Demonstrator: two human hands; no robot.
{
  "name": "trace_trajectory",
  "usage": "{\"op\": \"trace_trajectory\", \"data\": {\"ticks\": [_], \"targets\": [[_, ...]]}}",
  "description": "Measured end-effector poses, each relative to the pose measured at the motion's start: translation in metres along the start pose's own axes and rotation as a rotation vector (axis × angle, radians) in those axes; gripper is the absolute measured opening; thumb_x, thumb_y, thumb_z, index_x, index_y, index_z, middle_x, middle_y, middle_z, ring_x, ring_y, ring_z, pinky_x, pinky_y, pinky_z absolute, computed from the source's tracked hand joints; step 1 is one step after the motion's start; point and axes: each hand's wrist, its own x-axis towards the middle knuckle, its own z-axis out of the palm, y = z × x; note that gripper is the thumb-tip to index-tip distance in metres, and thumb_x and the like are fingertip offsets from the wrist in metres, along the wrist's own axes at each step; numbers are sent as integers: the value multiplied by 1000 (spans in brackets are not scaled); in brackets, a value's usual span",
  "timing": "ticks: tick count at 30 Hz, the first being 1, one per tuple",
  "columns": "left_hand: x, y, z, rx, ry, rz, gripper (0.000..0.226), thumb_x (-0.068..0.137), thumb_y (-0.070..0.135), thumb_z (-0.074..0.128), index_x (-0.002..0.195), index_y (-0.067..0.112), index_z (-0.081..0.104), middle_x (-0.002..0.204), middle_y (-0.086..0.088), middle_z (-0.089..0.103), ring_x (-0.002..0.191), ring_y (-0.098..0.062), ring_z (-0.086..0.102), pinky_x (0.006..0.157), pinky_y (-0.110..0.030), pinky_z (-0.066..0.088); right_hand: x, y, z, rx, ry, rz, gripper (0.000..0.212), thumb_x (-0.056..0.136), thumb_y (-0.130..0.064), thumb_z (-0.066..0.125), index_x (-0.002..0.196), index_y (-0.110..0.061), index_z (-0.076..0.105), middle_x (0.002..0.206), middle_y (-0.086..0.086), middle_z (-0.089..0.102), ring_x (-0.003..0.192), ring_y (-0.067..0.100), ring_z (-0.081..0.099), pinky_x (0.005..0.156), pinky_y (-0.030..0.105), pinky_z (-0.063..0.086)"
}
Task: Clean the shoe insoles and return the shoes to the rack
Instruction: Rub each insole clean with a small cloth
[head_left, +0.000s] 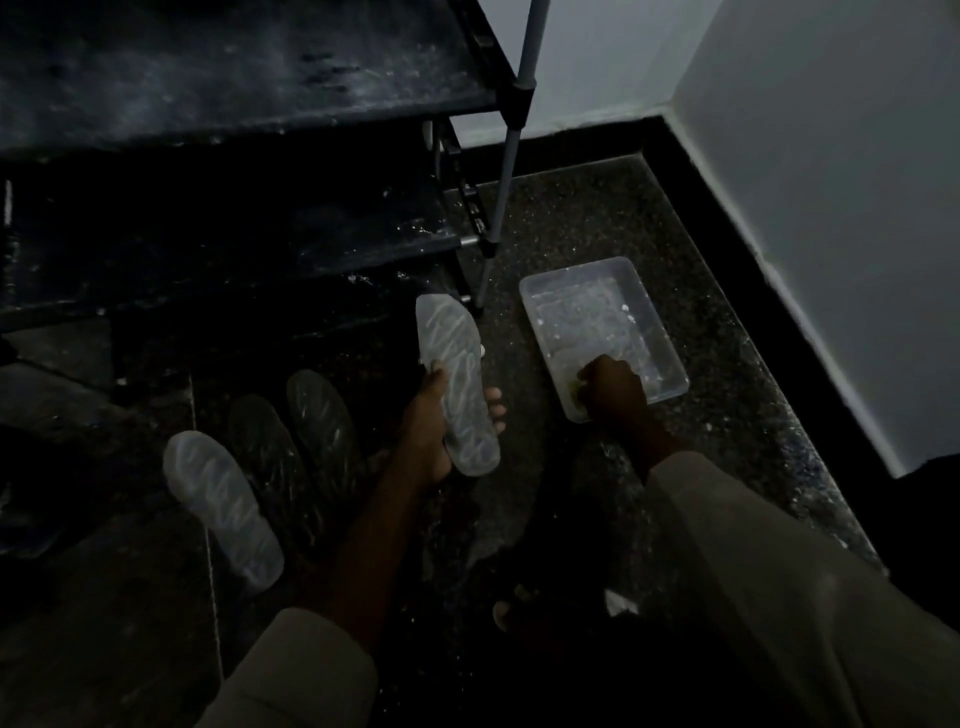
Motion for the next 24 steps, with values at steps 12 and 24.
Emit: {"op": "trace_trajectory", "data": {"ticks": [12, 24], "targets": [[0, 4, -6, 18, 28, 41, 67, 103, 60, 24, 130, 8, 57, 81, -12, 74, 67, -25, 72, 68, -41, 62, 2, -4, 14, -124, 41, -66, 16, 96, -11, 54, 106, -2, 63, 115, 23, 62, 106, 40, 63, 85, 41, 50], [-75, 43, 9, -40, 143, 161, 89, 91, 79, 19, 117, 7, 63, 80, -14, 74, 72, -27, 68, 75, -43, 59, -67, -90, -50, 564, 250, -74, 9, 92, -25, 70, 100, -24, 74, 98, -3, 74, 94, 15, 68, 92, 33, 52]]}}
